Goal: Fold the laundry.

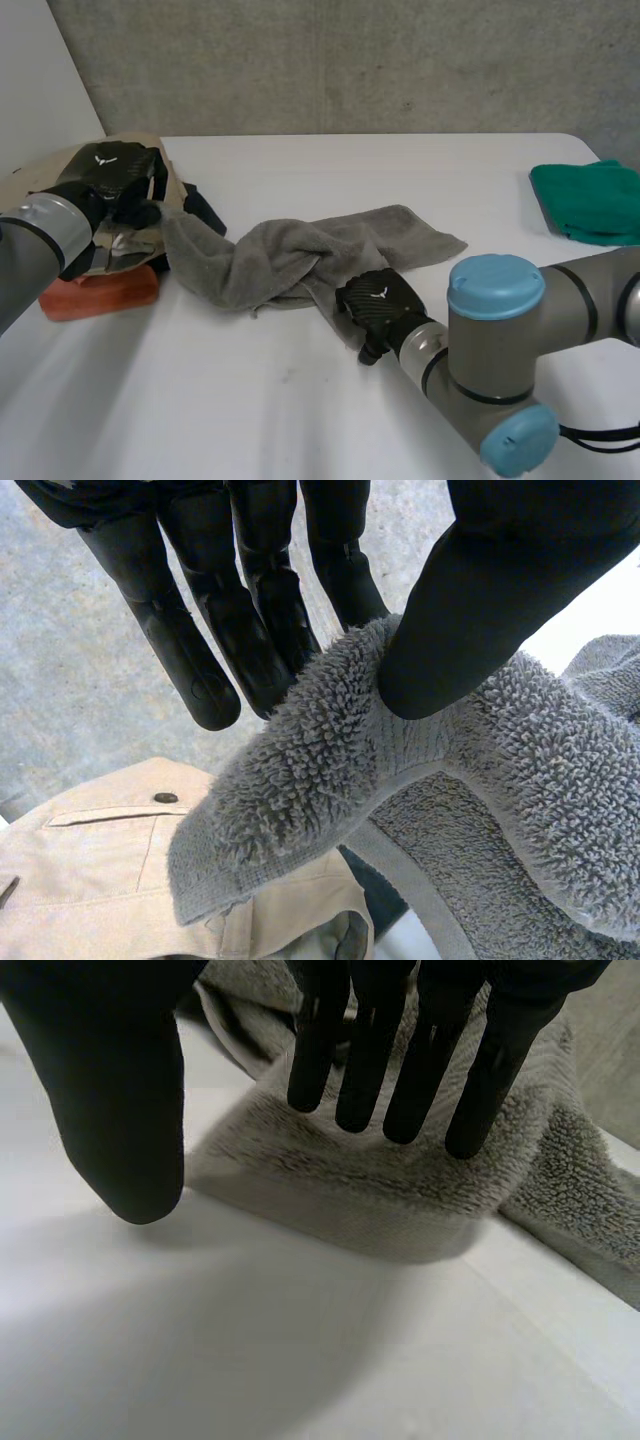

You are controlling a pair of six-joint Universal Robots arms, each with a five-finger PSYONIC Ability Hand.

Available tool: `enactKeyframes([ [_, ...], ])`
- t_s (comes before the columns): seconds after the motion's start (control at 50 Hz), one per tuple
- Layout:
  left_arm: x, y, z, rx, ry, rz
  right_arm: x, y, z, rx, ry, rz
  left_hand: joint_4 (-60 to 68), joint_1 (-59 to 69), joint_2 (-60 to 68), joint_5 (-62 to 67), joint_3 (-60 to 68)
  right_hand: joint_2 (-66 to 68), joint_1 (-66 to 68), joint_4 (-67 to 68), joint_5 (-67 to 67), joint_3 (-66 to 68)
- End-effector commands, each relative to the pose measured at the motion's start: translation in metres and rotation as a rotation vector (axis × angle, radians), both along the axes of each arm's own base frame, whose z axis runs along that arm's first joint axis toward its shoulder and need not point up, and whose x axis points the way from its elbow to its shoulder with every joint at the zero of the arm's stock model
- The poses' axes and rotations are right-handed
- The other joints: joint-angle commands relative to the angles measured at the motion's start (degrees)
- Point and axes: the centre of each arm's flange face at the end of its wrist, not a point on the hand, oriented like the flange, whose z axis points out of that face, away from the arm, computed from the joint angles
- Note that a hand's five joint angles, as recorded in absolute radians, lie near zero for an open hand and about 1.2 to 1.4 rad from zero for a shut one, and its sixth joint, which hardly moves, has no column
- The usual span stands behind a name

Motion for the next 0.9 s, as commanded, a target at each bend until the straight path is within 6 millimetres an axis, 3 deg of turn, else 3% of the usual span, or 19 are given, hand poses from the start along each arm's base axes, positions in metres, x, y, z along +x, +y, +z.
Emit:
enactKeyframes([
  [0.02, 0.001, -0.001, -0.002, 0.007, 0.016, -0.007, 0.005, -0.012, -0.002, -0.056, 0.014, 0.006, 10.7, 13.4, 11.3, 13.8, 11.9, 7.8, 8.1, 7.8, 7.7, 7.7],
  [0.4, 0.003, -0.002, -0.003, 0.008, 0.018, -0.008, 0.016, -0.031, -0.014, -0.109, 0.034, 0.016, 10.7, 13.4, 11.3, 13.8, 11.9, 13.8, 14.2, 13.8, 13.7, 13.8],
  [0.9, 0.004, -0.003, -0.005, 0.013, 0.020, -0.012, 0.034, -0.065, -0.008, -0.205, -0.001, 0.007, 10.7, 13.4, 11.3, 13.8, 11.9, 16.2, 16.5, 16.2, 16.1, 16.1],
])
